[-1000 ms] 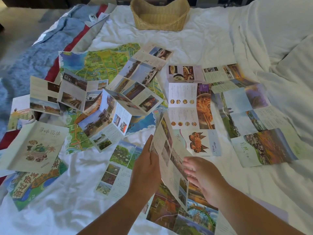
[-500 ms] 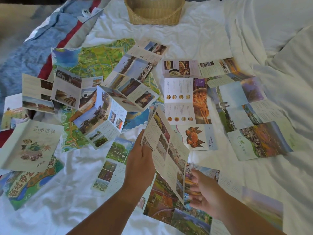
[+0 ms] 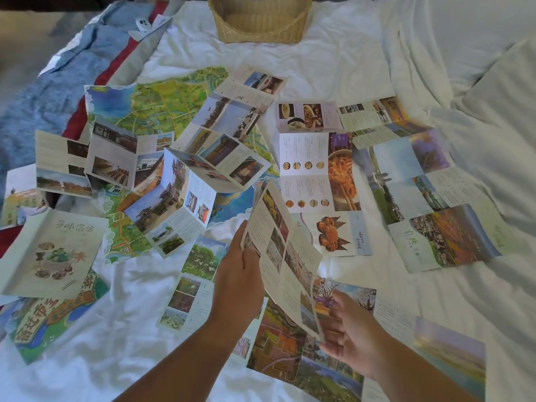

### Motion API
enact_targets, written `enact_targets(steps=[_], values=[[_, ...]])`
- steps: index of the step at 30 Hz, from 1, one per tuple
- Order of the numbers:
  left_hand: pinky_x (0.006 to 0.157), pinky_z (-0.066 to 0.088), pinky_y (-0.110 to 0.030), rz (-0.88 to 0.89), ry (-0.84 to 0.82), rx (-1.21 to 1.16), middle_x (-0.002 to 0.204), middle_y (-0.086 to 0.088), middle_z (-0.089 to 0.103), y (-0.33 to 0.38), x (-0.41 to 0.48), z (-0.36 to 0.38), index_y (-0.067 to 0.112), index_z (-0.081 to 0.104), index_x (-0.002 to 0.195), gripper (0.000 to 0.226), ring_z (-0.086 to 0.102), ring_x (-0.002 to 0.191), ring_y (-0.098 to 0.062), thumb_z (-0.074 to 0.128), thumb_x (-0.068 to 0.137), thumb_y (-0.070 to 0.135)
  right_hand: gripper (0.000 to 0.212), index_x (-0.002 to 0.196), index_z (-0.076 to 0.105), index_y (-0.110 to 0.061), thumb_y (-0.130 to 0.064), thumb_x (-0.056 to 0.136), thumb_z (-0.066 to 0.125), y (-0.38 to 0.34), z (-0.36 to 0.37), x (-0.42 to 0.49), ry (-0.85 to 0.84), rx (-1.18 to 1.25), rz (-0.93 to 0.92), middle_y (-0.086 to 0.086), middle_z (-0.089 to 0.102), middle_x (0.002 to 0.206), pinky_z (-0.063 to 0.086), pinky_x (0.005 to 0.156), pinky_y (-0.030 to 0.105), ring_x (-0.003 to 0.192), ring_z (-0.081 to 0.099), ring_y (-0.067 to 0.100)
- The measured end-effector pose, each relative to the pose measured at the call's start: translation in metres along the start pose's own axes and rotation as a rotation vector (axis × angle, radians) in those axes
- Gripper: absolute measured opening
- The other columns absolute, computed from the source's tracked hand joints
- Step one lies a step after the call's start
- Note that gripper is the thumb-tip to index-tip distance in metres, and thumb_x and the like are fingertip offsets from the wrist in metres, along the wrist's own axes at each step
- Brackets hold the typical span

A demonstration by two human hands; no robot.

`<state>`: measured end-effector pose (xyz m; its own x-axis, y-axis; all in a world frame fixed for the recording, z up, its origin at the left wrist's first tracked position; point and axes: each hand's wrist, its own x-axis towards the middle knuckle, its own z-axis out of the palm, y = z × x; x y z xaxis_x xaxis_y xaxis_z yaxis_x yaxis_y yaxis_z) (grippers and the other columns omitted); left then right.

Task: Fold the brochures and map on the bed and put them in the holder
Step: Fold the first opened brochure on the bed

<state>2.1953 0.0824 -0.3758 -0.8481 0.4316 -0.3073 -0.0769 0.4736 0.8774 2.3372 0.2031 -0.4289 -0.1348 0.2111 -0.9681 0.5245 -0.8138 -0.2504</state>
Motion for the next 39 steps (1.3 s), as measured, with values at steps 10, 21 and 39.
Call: enact_targets(steps=[10, 21, 39], values=[[0.045, 0.046, -0.018, 0.014, -0.028, 0.037, 0.104, 0.006, 0.066, 0.007, 0.001, -0.006, 0.031, 0.039, 0.146, 0.045, 0.061, 0.058, -0.001, 0.029, 0.104, 0.018, 0.019, 0.114, 0.058, 0.003, -0.002, 0.097, 0.051, -0.020, -0.009, -0.001, 0.091, 0.047, -0.129, 0.027, 0.064, 0.113, 0.055, 0.070, 0.039, 0.097, 0.066, 0.035], [0.043, 0.046, -0.017, 0.141, -0.159, 0.227, 0.081, 0.021, 0.059, 0.005, -0.001, -0.003, 0.046, 0.018, 0.150, 0.051, 0.060, 0.060, 0.005, 0.030, 0.104, 0.027, 0.026, 0.116, 0.061, -0.008, 0.003, 0.096, 0.048, -0.043, 0.002, -0.012, 0.092, 0.052, -0.204, 0.019, 0.067, 0.111, 0.058, 0.085, 0.046, 0.101, 0.066, 0.036], [0.088, 0.053, -0.039, 0.481, -0.228, 0.652, 0.145, 0.010, 0.045, 0.004, -0.006, -0.001, 0.032, 0.004, 0.155, 0.063, 0.052, 0.119, -0.010, 0.035, 0.101, 0.022, 0.023, 0.112, 0.062, -0.007, 0.005, 0.094, 0.055, -0.060, 0.018, -0.029, 0.086, 0.055, -0.272, 0.021, 0.064, 0.115, 0.059, 0.080, 0.045, 0.110, 0.061, 0.038]])
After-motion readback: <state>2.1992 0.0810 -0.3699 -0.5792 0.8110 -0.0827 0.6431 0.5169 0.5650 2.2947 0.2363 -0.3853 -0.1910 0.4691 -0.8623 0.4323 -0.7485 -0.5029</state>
